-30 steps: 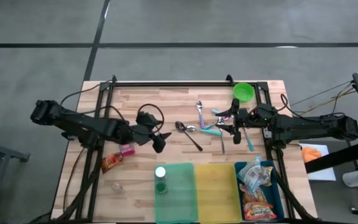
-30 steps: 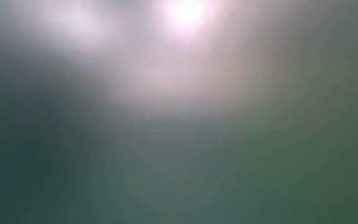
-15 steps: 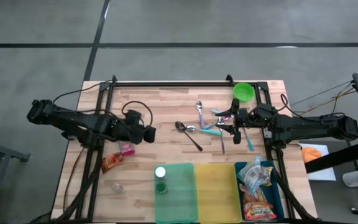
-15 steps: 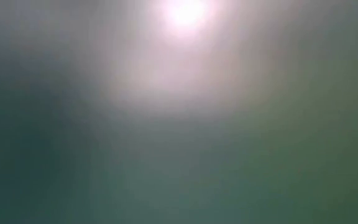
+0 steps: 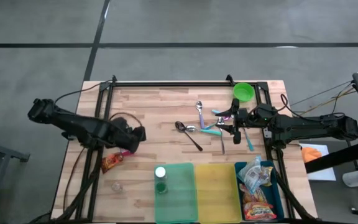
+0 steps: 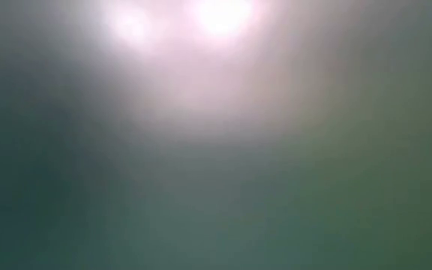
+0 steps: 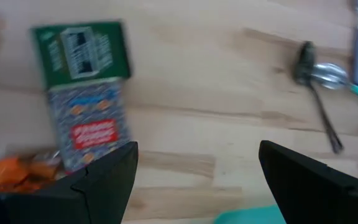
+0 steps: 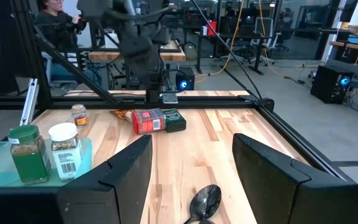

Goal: Pick & Place Food Item
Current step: Put the red seasoning can into the green bin

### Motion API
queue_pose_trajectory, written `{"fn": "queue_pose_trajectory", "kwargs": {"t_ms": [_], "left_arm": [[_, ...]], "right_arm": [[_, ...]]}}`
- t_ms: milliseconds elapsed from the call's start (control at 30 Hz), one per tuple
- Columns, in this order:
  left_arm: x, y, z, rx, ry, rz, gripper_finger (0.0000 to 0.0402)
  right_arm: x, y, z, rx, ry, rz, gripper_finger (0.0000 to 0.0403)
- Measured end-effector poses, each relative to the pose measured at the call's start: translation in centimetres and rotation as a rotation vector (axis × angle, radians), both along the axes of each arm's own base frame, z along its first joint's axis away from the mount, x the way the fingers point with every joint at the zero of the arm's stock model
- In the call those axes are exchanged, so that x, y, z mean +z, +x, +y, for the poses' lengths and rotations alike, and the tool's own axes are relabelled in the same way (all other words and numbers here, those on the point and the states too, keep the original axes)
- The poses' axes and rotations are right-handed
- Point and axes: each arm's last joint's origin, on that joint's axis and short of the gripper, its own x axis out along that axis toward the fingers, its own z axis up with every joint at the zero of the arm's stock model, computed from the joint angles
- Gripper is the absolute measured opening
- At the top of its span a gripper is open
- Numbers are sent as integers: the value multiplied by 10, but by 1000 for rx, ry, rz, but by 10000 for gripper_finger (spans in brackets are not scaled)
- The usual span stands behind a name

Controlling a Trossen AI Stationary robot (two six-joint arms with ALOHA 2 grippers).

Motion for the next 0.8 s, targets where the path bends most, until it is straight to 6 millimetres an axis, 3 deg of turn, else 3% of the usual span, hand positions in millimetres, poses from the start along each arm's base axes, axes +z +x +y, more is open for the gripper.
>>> {"fn": "queue_pose_trajectory", "kwargs": {"t_ms": [333,800], "left_arm": [[-30,-18,-39,232,17,95,338],[-81,1,-57,370,145,251,338]], "right_arm": [[0,0,0,0,0,0,221],[0,0,0,0,0,0,221]]}}
